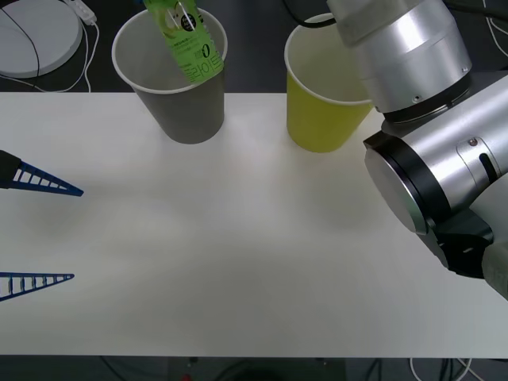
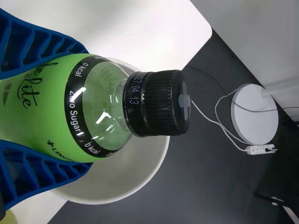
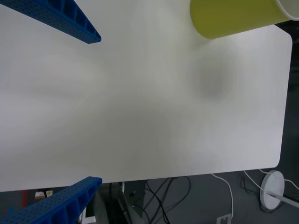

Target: Put the can into the green bin and the plastic bottle into the gray bin

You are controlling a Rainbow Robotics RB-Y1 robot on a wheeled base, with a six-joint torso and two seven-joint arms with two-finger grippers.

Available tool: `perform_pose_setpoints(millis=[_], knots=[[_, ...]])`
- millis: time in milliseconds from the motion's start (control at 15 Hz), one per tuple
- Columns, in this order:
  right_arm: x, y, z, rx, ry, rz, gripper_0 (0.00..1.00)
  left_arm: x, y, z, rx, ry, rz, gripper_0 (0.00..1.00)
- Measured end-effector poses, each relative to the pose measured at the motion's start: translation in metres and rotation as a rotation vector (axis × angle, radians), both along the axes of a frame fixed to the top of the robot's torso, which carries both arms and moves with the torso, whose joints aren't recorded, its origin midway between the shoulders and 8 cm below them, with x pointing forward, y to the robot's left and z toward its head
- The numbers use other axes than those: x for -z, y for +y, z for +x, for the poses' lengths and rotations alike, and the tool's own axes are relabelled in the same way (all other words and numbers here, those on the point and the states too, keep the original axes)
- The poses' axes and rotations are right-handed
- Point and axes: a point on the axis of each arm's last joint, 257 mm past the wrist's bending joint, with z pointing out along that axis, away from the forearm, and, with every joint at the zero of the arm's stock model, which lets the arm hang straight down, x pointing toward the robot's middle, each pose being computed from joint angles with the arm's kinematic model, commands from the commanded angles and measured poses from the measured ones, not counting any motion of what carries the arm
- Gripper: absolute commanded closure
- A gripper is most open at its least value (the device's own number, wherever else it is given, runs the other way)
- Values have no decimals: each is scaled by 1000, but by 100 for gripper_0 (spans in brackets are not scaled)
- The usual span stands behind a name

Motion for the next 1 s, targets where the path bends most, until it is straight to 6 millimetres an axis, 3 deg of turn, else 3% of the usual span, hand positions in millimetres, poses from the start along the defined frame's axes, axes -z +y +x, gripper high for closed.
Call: perform_pose_setpoints(millis=[1000], knots=[[-3,31,23,9,-43,16,100,0,0,0,0,0,0,0]])
